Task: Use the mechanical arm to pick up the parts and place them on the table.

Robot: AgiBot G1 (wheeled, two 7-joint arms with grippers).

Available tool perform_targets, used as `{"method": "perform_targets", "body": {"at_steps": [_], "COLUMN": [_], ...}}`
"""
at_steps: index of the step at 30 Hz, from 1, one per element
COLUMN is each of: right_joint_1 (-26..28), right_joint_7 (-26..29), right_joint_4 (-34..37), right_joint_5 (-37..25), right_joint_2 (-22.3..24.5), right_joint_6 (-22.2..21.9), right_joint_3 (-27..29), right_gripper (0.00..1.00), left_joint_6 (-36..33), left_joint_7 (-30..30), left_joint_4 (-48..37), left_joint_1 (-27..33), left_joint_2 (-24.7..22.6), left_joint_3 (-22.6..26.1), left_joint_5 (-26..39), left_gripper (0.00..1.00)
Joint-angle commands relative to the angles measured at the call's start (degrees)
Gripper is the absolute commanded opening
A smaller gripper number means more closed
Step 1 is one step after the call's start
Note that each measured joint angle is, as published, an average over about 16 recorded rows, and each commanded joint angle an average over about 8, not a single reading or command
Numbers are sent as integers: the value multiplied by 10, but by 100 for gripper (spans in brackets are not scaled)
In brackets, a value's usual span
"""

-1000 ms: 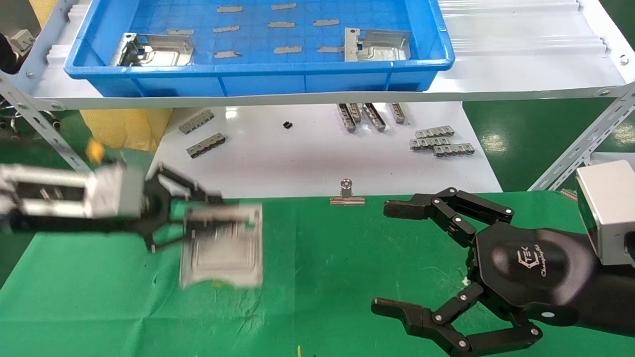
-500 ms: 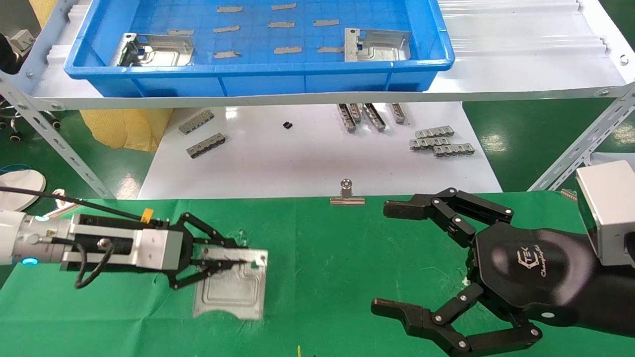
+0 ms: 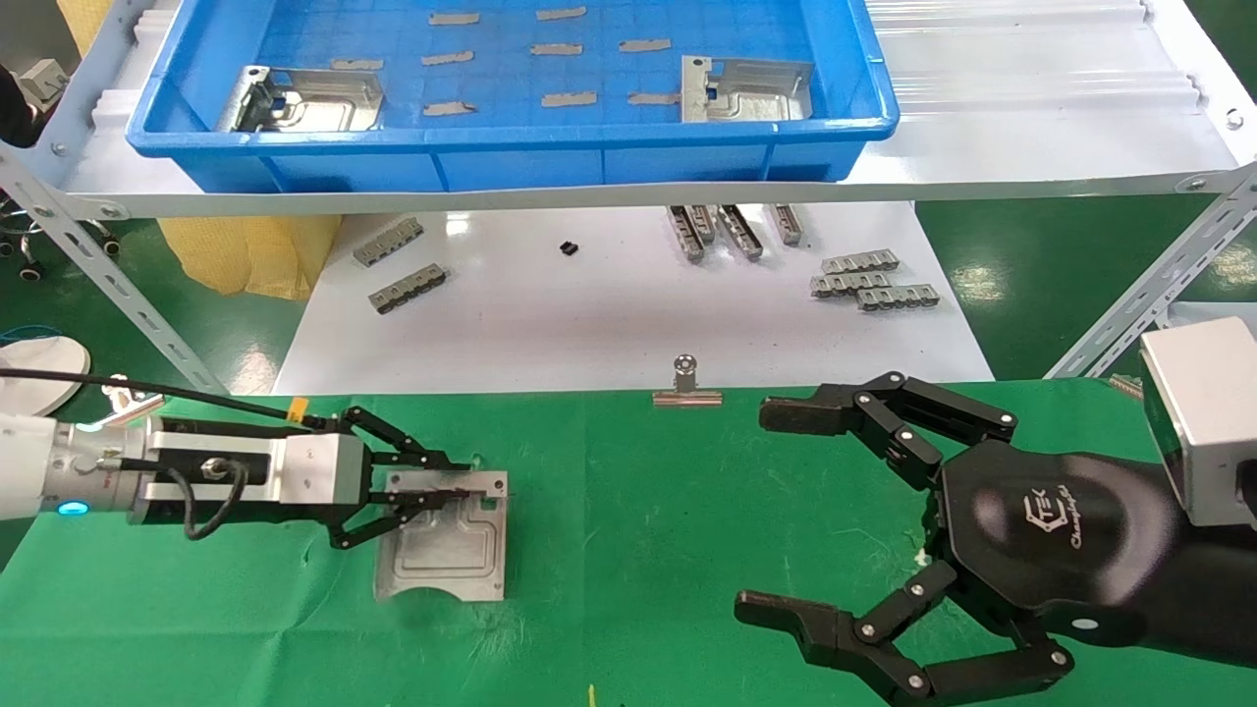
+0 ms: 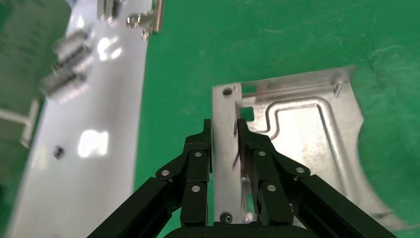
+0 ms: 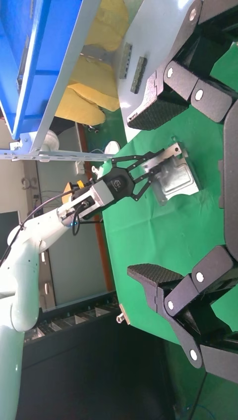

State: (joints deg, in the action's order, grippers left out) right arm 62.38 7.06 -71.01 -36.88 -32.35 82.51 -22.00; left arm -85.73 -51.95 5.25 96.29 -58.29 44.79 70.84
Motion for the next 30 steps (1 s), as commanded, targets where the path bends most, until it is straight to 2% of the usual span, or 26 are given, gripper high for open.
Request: {"method": "perform_targets", "body": {"at_steps": [1,9,18,30], "right_joint_1": [0,0,0,0], "right_joint_7": [0,0,0,0], "right_joint_4": [0,0,0,0], "right_joint_5": [0,0,0,0], "right_joint_2": [0,0,0,0], "right_joint_6": [0,0,0,0], "right_joint_3": [0,0,0,0], "right_gripper": [100,100,100,100], "left_joint_6": [0,-36,-43,-42], "left_joint_7": [2,40,116,119], "left_joint_4": [-11,-40,-90,-90], "left_joint_1": [3,12,-20,-24], "left_joint_2": [-3,-5,-5,-4], "left_joint_3": [0,0,-36,-39], "left_joint_5": [-1,-1,-51,-56], "left_gripper": [100,100,100,100]}}
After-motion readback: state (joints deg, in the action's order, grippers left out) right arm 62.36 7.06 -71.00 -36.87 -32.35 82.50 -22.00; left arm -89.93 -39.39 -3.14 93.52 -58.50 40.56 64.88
